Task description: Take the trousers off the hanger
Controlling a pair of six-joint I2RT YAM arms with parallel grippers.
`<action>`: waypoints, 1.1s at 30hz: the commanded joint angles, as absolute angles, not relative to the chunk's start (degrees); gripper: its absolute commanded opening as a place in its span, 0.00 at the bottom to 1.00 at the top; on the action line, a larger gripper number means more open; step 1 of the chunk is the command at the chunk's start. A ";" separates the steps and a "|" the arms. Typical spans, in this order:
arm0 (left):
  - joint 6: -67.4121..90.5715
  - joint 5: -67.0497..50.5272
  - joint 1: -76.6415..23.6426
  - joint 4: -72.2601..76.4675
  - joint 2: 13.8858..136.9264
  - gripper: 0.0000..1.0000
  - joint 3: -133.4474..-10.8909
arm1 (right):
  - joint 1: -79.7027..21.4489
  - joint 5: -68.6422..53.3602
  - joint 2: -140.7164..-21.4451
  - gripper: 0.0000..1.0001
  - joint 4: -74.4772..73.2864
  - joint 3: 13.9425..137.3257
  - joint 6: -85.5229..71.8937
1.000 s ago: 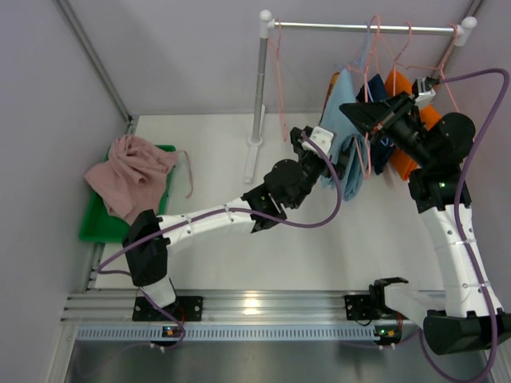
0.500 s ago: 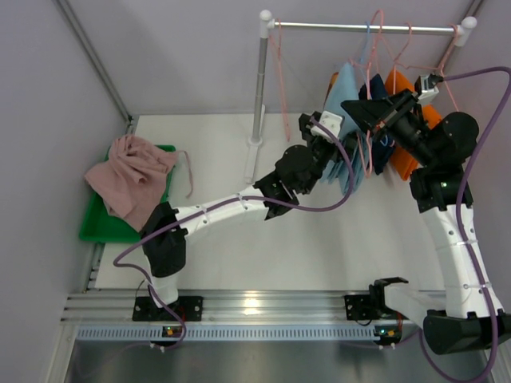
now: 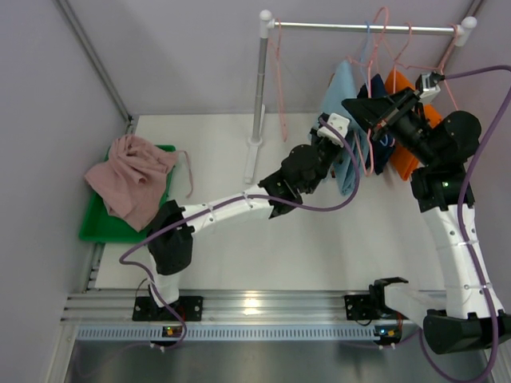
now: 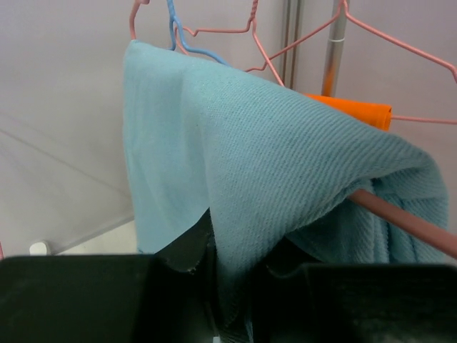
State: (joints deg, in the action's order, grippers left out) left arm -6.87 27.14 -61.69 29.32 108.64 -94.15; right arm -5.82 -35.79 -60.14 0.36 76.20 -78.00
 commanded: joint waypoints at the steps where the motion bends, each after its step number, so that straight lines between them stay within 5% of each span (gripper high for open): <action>1: -6.86 25.24 -61.26 29.18 105.83 0.18 -97.82 | -5.45 -35.33 -56.87 0.00 11.61 79.55 -74.71; 4: -6.86 22.25 -61.26 27.52 102.40 0.00 -97.65 | -4.92 -35.24 -56.43 0.00 10.55 77.97 -73.83; 17: -5.10 17.23 -61.26 19.87 88.07 0.00 -95.09 | 9.32 -40.69 -55.28 0.00 12.57 69.44 -73.04; 33: -6.85 10.99 -61.35 19.77 96.41 0.00 -121.01 | 9.14 -37.44 -51.15 0.00 -3.77 65.66 -56.35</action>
